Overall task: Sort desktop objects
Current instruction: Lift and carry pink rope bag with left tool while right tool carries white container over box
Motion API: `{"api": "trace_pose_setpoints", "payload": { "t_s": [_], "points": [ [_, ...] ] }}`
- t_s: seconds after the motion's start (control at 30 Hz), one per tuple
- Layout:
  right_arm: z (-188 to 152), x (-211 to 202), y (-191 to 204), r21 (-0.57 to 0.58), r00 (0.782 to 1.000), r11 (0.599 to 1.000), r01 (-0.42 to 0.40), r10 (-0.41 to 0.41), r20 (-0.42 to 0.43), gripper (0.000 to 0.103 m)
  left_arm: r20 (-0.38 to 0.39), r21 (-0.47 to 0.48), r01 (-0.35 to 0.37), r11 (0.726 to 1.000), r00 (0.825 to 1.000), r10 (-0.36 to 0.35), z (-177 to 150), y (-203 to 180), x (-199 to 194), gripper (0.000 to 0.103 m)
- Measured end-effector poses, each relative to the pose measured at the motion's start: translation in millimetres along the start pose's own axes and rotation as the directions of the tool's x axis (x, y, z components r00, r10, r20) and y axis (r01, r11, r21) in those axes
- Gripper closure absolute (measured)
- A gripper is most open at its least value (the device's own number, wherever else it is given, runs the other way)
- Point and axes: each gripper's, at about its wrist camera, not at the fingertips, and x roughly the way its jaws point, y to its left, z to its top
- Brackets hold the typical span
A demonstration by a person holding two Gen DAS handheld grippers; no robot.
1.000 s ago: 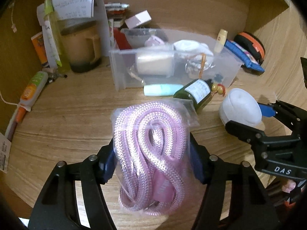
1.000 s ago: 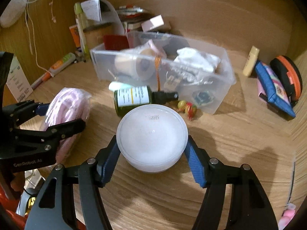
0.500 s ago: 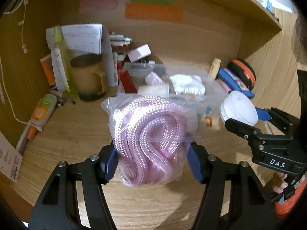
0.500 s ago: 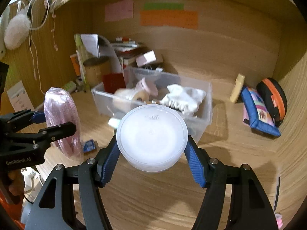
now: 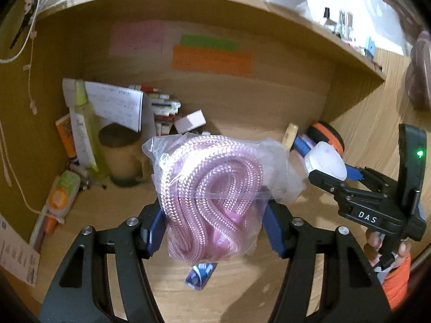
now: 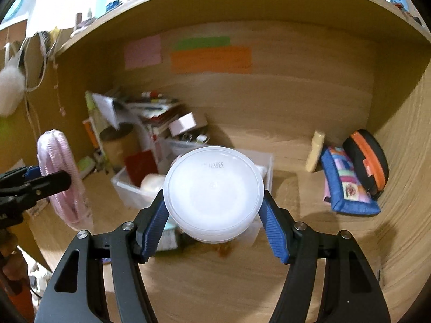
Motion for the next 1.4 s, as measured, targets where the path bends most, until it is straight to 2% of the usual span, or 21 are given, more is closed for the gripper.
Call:
{"api": "trace_pose_setpoints", "payload": {
  "t_s": [0.17,0.4,0.7,0.97,1.13,1.23,1.4],
  "points": [
    [15,8,-10,0.025,1.000,1.000,0.009,-0.010,0.017,0.040,0.046,0.009,-0.032,0.999,0.998,0.032,21,3,6,0.040],
    [31,28,-14,0.031,0.999,0.999,0.029,-0.030,0.028,0.040,0.044,-0.014,-0.061,0.998,0.997,0.062,43,16,35,0.041],
    [38,78,-13,0.040,0.999,0.999,0.016,-0.014,-0.041,0.040,-0.075,-0.046,-0.002,0.999,0.997,-0.002,55,24,98,0.041],
    [24,108,-20,0.061,0.994,0.998,0.006,0.001,-0.108,0.040,-0.159,-0.030,-0.033,0.999,0.987,0.027,52,20,144,0.041],
    [15,125,-19,0.059,0.986,0.998,-0.004,0.014,-0.166,0.040,-0.171,-0.023,-0.040,0.999,0.985,0.035,49,17,159,0.041],
    [11,131,-16,0.055,0.982,0.998,-0.006,0.017,-0.189,0.040,-0.186,0.009,-0.075,0.997,0.980,0.075,45,11,169,0.041],
    [7,138,-15,0.044,0.977,0.999,0.009,0.000,-0.214,0.040,-0.214,0.019,-0.093,0.995,0.972,0.095,39,16,187,0.040]
  ]
}}
